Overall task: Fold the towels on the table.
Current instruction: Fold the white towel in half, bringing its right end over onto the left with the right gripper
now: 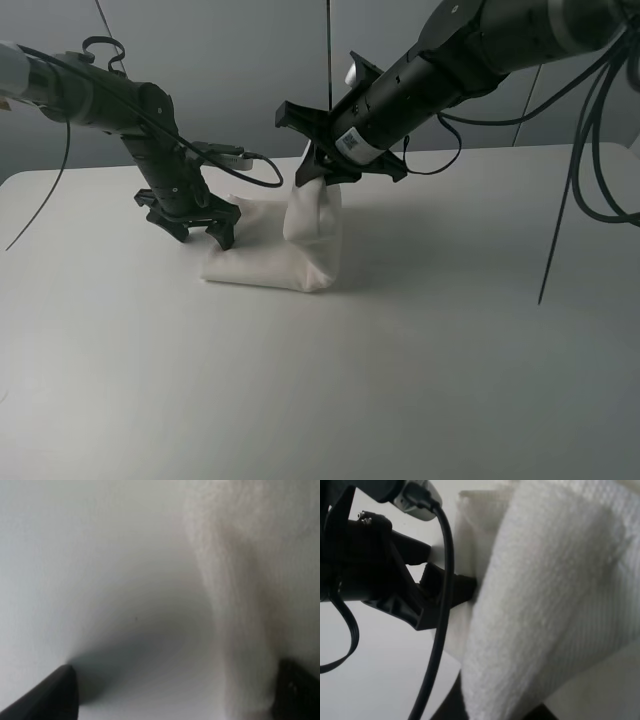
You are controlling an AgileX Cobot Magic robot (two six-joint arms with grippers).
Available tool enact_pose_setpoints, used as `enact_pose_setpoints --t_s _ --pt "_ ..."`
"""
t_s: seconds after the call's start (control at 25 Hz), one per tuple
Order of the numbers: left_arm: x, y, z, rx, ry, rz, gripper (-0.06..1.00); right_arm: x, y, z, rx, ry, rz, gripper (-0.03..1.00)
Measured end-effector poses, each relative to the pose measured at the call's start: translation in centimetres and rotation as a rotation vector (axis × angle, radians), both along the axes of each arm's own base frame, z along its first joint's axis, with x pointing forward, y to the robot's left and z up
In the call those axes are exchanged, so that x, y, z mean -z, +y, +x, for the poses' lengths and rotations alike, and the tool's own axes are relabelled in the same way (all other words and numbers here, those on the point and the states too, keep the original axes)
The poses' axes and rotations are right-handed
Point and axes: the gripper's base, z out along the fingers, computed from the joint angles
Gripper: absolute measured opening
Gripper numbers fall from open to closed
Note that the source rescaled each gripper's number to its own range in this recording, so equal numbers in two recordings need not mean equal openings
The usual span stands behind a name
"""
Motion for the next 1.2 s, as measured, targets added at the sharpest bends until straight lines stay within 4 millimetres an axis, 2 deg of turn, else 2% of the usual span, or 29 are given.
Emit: enact_pose_setpoints --t_s 0.72,1.04,1.2 --pt "0.0 0.0 0.0 0.016 -0.003 0.001 0.98 4.3 2.8 1.0 0.043 0.01 0.193 0.01" --pt "-0.8 -0.1 0.5 0.047 0.067 0.025 0.98 4.5 2.8 1.1 0.054 0.008 0.209 0.01" --pt "-2.0 -0.3 1.0 0.085 0.098 0.035 0.98 4.5 2.8 1.1 0.052 0.006 0.208 0.01"
